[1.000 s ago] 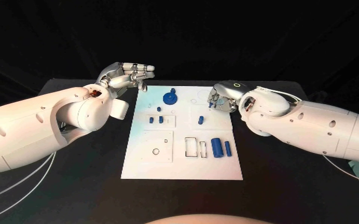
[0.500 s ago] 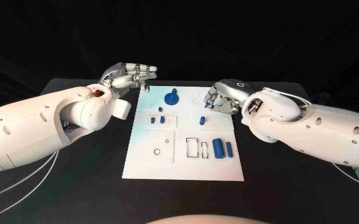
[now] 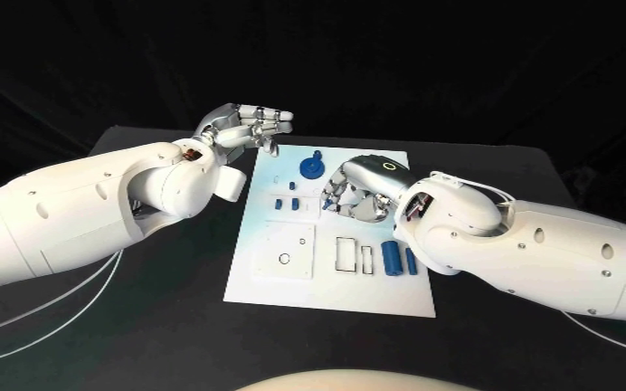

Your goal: Assemble the parts on the task board

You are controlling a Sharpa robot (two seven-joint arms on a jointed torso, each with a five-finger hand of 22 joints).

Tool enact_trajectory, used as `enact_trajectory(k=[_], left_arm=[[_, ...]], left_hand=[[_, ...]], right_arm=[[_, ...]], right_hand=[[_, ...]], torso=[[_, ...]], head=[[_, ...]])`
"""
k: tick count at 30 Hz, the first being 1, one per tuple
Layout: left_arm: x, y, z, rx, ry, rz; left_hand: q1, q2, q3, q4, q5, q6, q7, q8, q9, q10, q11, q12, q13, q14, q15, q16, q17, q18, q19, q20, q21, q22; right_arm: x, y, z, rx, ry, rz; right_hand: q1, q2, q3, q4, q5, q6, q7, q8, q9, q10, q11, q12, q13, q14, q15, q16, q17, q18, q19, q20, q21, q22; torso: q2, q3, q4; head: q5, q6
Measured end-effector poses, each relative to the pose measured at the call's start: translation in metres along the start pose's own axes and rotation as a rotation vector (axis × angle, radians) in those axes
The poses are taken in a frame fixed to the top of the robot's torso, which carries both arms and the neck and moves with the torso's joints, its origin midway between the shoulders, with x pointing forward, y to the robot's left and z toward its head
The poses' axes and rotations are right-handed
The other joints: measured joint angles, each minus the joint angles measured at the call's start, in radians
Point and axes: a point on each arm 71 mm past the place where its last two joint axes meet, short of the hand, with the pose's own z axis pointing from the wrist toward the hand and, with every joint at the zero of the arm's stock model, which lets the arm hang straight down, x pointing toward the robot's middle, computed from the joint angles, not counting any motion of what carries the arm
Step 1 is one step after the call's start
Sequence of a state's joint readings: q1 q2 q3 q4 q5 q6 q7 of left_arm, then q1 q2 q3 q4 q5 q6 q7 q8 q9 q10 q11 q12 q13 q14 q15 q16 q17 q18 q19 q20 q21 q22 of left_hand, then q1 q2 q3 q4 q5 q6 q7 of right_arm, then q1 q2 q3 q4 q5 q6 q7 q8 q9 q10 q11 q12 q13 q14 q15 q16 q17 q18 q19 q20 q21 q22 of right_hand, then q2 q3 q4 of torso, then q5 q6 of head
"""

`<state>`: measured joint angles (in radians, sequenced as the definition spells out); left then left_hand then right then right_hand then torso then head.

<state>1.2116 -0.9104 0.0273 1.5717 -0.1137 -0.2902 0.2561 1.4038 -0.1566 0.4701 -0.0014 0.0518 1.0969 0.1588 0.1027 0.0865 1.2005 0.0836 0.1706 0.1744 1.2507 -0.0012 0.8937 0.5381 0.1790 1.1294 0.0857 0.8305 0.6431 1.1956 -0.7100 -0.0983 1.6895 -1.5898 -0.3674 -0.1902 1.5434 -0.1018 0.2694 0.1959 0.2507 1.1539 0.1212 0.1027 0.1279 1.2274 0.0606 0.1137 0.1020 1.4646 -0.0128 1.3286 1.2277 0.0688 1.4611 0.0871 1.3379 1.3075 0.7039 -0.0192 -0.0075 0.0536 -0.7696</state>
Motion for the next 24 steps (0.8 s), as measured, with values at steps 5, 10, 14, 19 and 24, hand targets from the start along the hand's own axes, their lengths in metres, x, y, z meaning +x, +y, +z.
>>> enact_trajectory(k=[5, 10, 14, 19, 24], left_arm=[[0.002, 0.0, 0.0, -0.002, 0.005, -0.002], [0.006, 0.0, 0.001, -0.006, 0.015, -0.005], [0.008, 0.0, 0.001, -0.009, 0.018, -0.006], [0.009, 0.001, 0.001, -0.011, 0.02, -0.007], [0.009, 0.001, 0.001, -0.013, 0.021, -0.007]], left_hand=[[0.0, 0.0, 0.0, 0.0, 0.0, 0.0, 0.0, 0.0, -0.001, 0.0, 0.0, 0.0, 0.0, 0.0, 0.0, 0.0, 0.0, 0.0, 0.0, 0.0, 0.0, 0.0], [0.0, 0.0, 0.0, 0.0, 0.0, 0.0, 0.0, 0.0, -0.001, 0.0, 0.0, 0.0, 0.0, 0.0, 0.0, 0.0, 0.0, 0.0, 0.0, 0.0, 0.0, 0.0], [0.0, 0.0, 0.0, 0.0, 0.0, 0.0, 0.0, 0.0, -0.001, 0.0, 0.0, 0.0, 0.0, 0.0, 0.0, 0.0, 0.0, 0.0, 0.0, 0.0, 0.0, 0.0], [0.0, 0.0, 0.0, 0.0, 0.0, 0.0, 0.0, 0.0, -0.001, 0.0, 0.0, 0.0, 0.0, 0.0, 0.0, 0.0, 0.0, 0.0, 0.0, 0.0, 0.0, 0.0], [0.0, 0.0, 0.0, 0.0, 0.0, 0.0, 0.0, 0.0, -0.001, 0.0, 0.0, 0.0, 0.001, -0.003, 0.003, 0.0, 0.0, 0.0, 0.0, 0.0, 0.0, 0.0]], right_arm=[[0.018, 0.008, 0.009, -0.015, 0.033, 0.015], [0.033, 0.011, 0.015, -0.019, 0.064, 0.023], [0.041, 0.013, 0.017, -0.02, 0.081, 0.027], [0.046, 0.015, 0.019, -0.023, 0.093, 0.029], [0.05, 0.016, 0.02, -0.025, 0.103, 0.031]], right_hand=[[0.0, 0.0, 0.003, -0.003, -0.001, 0.0, 0.0, 0.0, 0.0, 0.0, 0.0, 0.0, 0.0, 0.0, 0.0, 0.0, 0.0, 0.0, 0.0, 0.0, 0.0, 0.0], [-0.004, 0.004, 0.003, -0.003, -0.002, 0.0, 0.0, -0.003, -0.001, 0.0, 0.0, 0.0, 0.0, 0.0, 0.0, 0.0, 0.0, 0.0, 0.0, 0.0, 0.0, 0.0], [-0.005, 0.005, 0.005, -0.003, -0.002, 0.0, 0.0, -0.004, 0.0, 0.0, 0.0, -0.003, 0.0, 0.0, 0.0, 0.0, 0.0, 0.0, 0.0, 0.0, 0.0, 0.0], [-0.005, 0.005, 0.008, -0.003, -0.002, 0.0, 0.0, -0.007, 0.0, 0.0, 0.0, -0.004, 0.0, 0.0, 0.0, 0.0, 0.0, 0.0, 0.0, 0.0, 0.0, 0.0], [-0.005, 0.005, 0.008, -0.003, -0.002, -0.001, 0.0, -0.007, 0.0, 0.0, 0.0, -0.004, 0.0, 0.0, 0.0, 0.0, 0.0, 0.0, 0.0, 0.0, 0.0, 0.0]], torso=[[0.001, -0.0001, -0.002], [0.001, -0.0001, -0.0014], [0.002, -0.0001, -0.0009], [0.002, 0.0001, -0.0014], [0.002, 0.0005, -0.0015]], head=[[0.018, -0.006], [0.029, -0.012], [0.041, -0.018], [0.053, -0.023], [0.059, -0.027]])
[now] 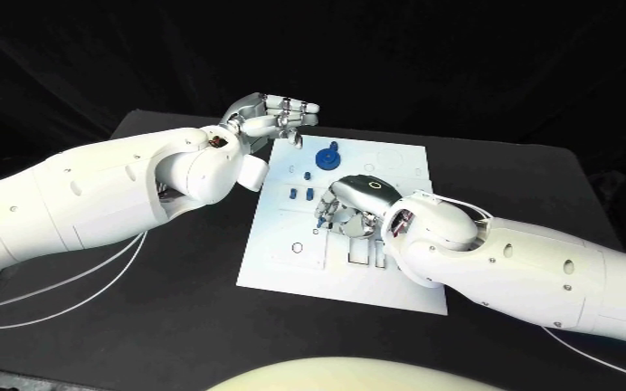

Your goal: Assemble the parts on the task board

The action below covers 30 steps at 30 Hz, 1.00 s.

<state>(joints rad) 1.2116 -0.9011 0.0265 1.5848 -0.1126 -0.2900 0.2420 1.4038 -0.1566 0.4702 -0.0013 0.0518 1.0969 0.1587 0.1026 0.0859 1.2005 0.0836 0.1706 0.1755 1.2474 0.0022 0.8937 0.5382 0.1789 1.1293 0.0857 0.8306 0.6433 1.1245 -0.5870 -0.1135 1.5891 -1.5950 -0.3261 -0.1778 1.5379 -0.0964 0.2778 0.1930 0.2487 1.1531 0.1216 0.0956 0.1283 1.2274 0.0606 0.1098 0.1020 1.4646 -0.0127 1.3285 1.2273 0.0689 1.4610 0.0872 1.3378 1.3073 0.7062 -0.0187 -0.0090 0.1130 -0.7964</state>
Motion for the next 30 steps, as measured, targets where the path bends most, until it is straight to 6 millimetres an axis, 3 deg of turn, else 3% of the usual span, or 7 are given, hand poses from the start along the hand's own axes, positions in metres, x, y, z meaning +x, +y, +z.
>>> enact_trajectory(k=[13, 30], left_arm=[[0.0007, 0.0004, 0.0004, -0.004, 0.001, -0.001], [0.0007, 0.0007, 0.0003, -0.008, 0.002, -0.001]], left_hand=[[0.0, 0.0, 0.0, 0.0, 0.0, 0.0, 0.0, 0.0, 0.0, 0.0, 0.0, 0.0, 0.0, 0.0, 0.0, 0.0, 0.0, 0.0, 0.0, 0.0, 0.0, 0.0], [0.0, 0.0, 0.0, 0.0, 0.0, 0.0, 0.0, 0.0, 0.0, 0.0, 0.0, 0.0, 0.0, 0.0, 0.0, 0.0, -0.001, 0.0, 0.0, 0.0, 0.0, -0.001]], right_arm=[[0.0084, 0.0025, 0.0031, -0.003, 0.02, 0.002], [0.0109, 0.0006, 0.0062, 0.003, 0.029, -0.014]], right_hand=[[0.0, 0.0, 0.004, -0.004, 0.0, -0.002, 0.0, -0.002, -0.001, 0.0, 0.0, 0.0, 0.0, 0.0, 0.0, 0.0, 0.001, 0.0, 0.0, 0.0, 0.0, 0.001], [0.0, 0.0, 0.004, -0.004, -0.002, -0.001, 0.005, 0.001, 0.001, 0.0, 0.0, 0.0, 0.0, 0.0, 0.0, 0.0, 0.003, 0.0, 0.0, 0.0, 0.0, 0.0]], torso=[[-0.001, -0.0002, 0.0007], [-0.001, -0.0006, 0.0003]], head=[[0.01, -0.008], [0.01, -0.013]])
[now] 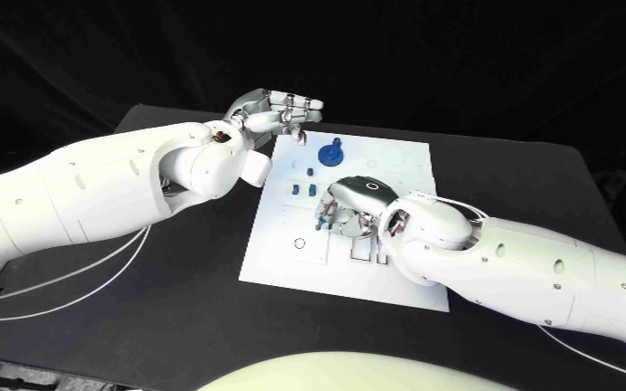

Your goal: Assemble the parts on the task board

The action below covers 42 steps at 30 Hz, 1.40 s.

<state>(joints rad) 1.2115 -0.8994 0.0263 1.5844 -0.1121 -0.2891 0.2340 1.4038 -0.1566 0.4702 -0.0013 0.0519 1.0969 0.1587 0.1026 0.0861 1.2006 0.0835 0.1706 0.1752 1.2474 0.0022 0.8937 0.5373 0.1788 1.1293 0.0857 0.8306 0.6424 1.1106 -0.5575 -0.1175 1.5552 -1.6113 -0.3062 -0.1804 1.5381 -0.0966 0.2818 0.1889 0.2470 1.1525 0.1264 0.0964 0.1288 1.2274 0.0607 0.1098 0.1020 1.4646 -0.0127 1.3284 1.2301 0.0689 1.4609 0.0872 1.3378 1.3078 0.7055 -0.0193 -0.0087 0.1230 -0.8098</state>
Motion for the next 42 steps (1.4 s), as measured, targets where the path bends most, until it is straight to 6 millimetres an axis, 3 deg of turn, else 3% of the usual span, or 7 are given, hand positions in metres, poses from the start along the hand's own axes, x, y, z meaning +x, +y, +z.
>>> enact_trajectory(k=[12, 17, 21, 24, 29, 37, 42], left_arm=[[0.0, 0.0, 0.0, -0.003, 0.001, 0.0], [0.0, 0.0, 0.0, -0.005, 0.001, 0.0], [0.0, 0.0, 0.0, -0.006, 0.001, 0.0], [0.0, 0.0, 0.0, -0.006, 0.001, 0.0], [0.0, 0.001, 0.0, -0.008, 0.001, 0.0], [-0.001, 0.001, 0.0, -0.01, 0.001, 0.0], [-0.003, 0.001, -0.001, -0.011, -0.002, 0.001]], left_hand=[[0.0, 0.0, 0.0, 0.0, 0.0, 0.0, 0.0, 0.0, 0.0, 0.0, 0.0, 0.0, 0.0, 0.0, 0.0, 0.0, 0.0, 0.0, 0.0, 0.0, -0.003, 0.0], [0.0, 0.0, 0.0, 0.0, 0.0, 0.0, 0.0, 0.0, 0.0, 0.0, 0.0, 0.0, 0.0, 0.0, 0.0, 0.0, 0.0, 0.0, 0.0, 0.0, -0.003, 0.0], [0.0, 0.0, 0.0, 0.0, 0.0, 0.0, 0.0, 0.0, 0.0, 0.0, 0.0, 0.0, 0.0, 0.0, 0.0, 0.0, 0.0, 0.0, 0.0, 0.0, -0.003, 0.0], [0.0, 0.0, 0.0, 0.0, 0.0, 0.0, 0.0, 0.0, 0.0, 0.0, 0.0, 0.0, 0.0, 0.0, 0.0, 0.0, 0.0, 0.0, 0.0, 0.0, -0.003, 0.0], [0.0, 0.0, -0.003, -0.003, 0.0, 0.0, 0.0, 0.0, 0.0, 0.0, 0.0, 0.0, 0.001, 0.0, 0.0, 0.0, 0.0, 0.0, 0.0, 0.0, -0.003, -0.001], [0.0, 0.0, -0.003, -0.003, 0.0, 0.0, 0.0, 0.0, 0.0, 0.0, 0.0, 0.0, 0.001, 0.0, 0.0, 0.0, 0.0, 0.0, 0.0, 0.0, -0.003, -0.001], [0.0, 0.0, -0.003, -0.003, 0.0, 0.0, 0.0, 0.0, 0.0, 0.0, 0.0, 0.0, 0.001, 0.0, 0.0, 0.0, 0.0, 0.0, 0.0, 0.0, -0.003, -0.001]], right_arm=[[0.003, 0.005, 0.002, -0.013, 0.024, -0.006], [0.004, 0.006, 0.002, -0.013, 0.03, -0.009], [0.004, 0.005, 0.002, -0.007, 0.032, -0.013], [0.005, 0.005, 0.002, -0.004, 0.03, -0.015], [0.003, 0.002, 0.0, 0.007, 0.014, -0.019], [-0.003, -0.003, -0.018, 0.021, -0.018, -0.014], [-0.02, -0.011, -0.039, 0.038, -0.05, -0.019]], right_hand=[[0.0, 0.0, 0.003, -0.003, 0.004, 0.0, 0.0, 0.0, -0.001, 0.0, 0.0, 0.0, 0.0, 0.0, 0.0, 0.0, 0.0, 0.0, 0.0, 0.0, 0.0, 0.0], [-0.014, -0.013, 0.004, -0.002, 0.005, -0.001, 0.0, 0.0, 0.0, 0.0, 0.0, -0.008, 0.0, 0.0, 0.0, 0.0, 0.0, 0.0, 0.0, 0.0, 0.0, 0.0], [-0.047, -0.025, 0.01, 0.001, 0.007, -0.031, 0.018, -0.02, -0.003, -0.022, 0.018, -0.025, -0.003, 0.0, 0.0, 0.004, 0.0, 0.0, 0.004, 0.004, 0.0, 0.0], [-0.065, -0.043, 0.01, 0.001, 0.012, -0.058, 0.025, -0.031, -0.012, -0.041, 0.026, -0.028, -0.002, 0.0, 0.011, 0.004, 0.0, 0.0, 0.0, 0.008, -0.009, 0.0], [-0.091, -0.069, 0.002, 0.003, 0.012, -0.113, 0.04, -0.031, -0.026, -0.086, 0.04, -0.039, -0.009, 0.002, 0.02, 0.004, -0.004, 0.0, -0.013, 0.02, -0.036, 0.0], [-0.1, -0.071, -0.008, -0.007, 0.008, -0.127, 0.037, -0.031, -0.03, -0.097, 0.039, -0.03, -0.004, 0.002, 0.02, 0.004, -0.007, 0.0, -0.014, 0.022, -0.043, 0.0], [-0.1, -0.071, -0.014, -0.014, 0.008, -0.118, 0.029, -0.031, -0.03, -0.1, 0.036, -0.021, -0.001, 0.002, 0.02, 0.004, -0.007, 0.0, -0.014, 0.022, -0.043, 0.0]], torso=[[0.0, 0.0, 0.0002], [0.0, 0.0, 0.0001], [-0.001, -0.0006, 0.0002], [-0.001, -0.0006, 0.0003], [-0.001, -0.0005, 0.0003], [-0.001, 0.0003, -0.0007], [-0.003, 0.0001, -0.003]], head=[[0.001, -0.005], [0.002, -0.005], [0.002, -0.005], [0.001, -0.004], [0.0, -0.002], [-0.003, 0.003], [-0.01, 0.011]])
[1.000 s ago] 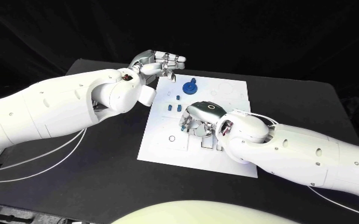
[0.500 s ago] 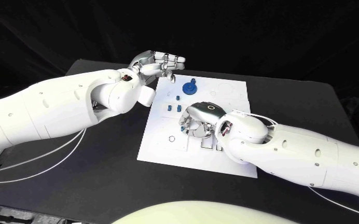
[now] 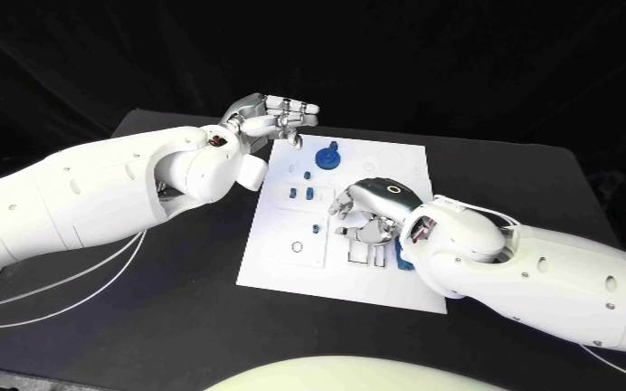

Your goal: Assemble the parts on the task board

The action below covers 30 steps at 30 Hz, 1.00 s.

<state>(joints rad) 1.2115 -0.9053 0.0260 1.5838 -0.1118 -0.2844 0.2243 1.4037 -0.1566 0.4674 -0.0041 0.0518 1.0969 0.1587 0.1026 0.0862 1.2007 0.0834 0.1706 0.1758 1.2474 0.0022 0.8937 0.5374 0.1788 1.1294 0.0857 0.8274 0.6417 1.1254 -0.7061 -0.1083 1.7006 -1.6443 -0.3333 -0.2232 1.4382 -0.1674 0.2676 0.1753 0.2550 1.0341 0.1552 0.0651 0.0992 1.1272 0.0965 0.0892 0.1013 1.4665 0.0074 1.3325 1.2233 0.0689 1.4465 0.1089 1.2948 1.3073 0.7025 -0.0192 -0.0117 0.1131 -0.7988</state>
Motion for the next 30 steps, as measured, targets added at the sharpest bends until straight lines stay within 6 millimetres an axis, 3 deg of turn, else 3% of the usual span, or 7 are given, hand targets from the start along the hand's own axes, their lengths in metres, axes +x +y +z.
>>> enact_trajectory(k=[6, 10, 20, 30], left_arm=[[-0.002, 0.0, -0.001, -0.001, -0.003, 0.001], [-0.002, 0.0, -0.001, -0.002, -0.002, 0.001], [-0.001, 0.001, -0.001, -0.004, 0.002, 0.0], [-0.001, 0.001, -0.001, -0.006, 0.005, 0.0]], left_hand=[[0.0, 0.0, 0.0, 0.0, 0.0, 0.0, 0.0, 0.0, 0.0, 0.0, 0.0, 0.008, 0.0, 0.0, 0.0, 0.0, -0.001, 0.0, 0.0, 0.0, 0.0, 0.0], [0.0, 0.0, 0.0, 0.0, 0.0, 0.0, 0.0, 0.0, 0.0, 0.0, 0.0, 0.008, 0.0, 0.0, 0.0, 0.0, -0.001, 0.0, 0.0, 0.0, 0.0, 0.0], [0.0, 0.0, 0.0, 0.0, 0.0, 0.0, 0.0, 0.0, 0.0, 0.0, 0.0, 0.008, 0.0, 0.0, 0.0, 0.0, -0.001, 0.0, 0.0, 0.0, 0.0, 0.0], [0.0, 0.0, 0.0, 0.0, 0.0, 0.0, 0.0, 0.0, 0.0, 0.0, 0.0, 0.008, 0.0, 0.0, 0.0, 0.0, -0.001, 0.0, 0.0, 0.0, 0.0, 0.0]], right_arm=[[-0.034, -0.024, -0.014, 0.053, -0.048, -0.046], [-0.05, -0.042, -0.019, 0.092, -0.061, -0.077], [-0.052, -0.062, -0.017, 0.13, -0.027, -0.123], [-0.044, -0.065, -0.011, 0.131, 0.023, -0.144]], right_hand=[[-0.013, -0.013, -0.018, -0.004, -0.004, 0.003, -0.003, 0.0, 0.0, -0.017, -0.005, 0.005, 0.001, 0.0, 0.0, 0.0, -0.003, 0.0, 0.0, 0.0, 0.0, 0.001], [-0.016, -0.016, -0.036, -0.017, 0.024, 0.014, -0.014, 0.002, 0.0, -0.054, -0.003, 0.005, 0.001, 0.0, 0.0, 0.0, -0.011, 0.0, -0.006, 0.005, -0.033, 0.001], [-0.016, -0.016, -0.051, -0.027, 0.037, 0.011, -0.027, 0.004, 0.0, -0.072, 0.004, 0.014, 0.001, 0.0, 0.0, 0.0, -0.02, 0.0, -0.013, 0.005, -0.047, 0.001], [-0.011, -0.005, -0.055, -0.03, 0.037, 0.013, -0.031, 0.004, 0.0, -0.071, 0.003, 0.035, 0.004, 0.0, 0.0, 0.0, -0.02, 0.0, -0.013, 0.005, -0.052, 0.001]], torso=[[-0.002, -0.0003, -0.0041], [-0.003, -0.0012, -0.0065], [-0.002, -0.001, -0.0058], [-0.002, -0.0018, -0.0054]], head=[[-0.012, 0.009], [-0.02, 0.014], [-0.028, 0.02], [-0.03, 0.014]])
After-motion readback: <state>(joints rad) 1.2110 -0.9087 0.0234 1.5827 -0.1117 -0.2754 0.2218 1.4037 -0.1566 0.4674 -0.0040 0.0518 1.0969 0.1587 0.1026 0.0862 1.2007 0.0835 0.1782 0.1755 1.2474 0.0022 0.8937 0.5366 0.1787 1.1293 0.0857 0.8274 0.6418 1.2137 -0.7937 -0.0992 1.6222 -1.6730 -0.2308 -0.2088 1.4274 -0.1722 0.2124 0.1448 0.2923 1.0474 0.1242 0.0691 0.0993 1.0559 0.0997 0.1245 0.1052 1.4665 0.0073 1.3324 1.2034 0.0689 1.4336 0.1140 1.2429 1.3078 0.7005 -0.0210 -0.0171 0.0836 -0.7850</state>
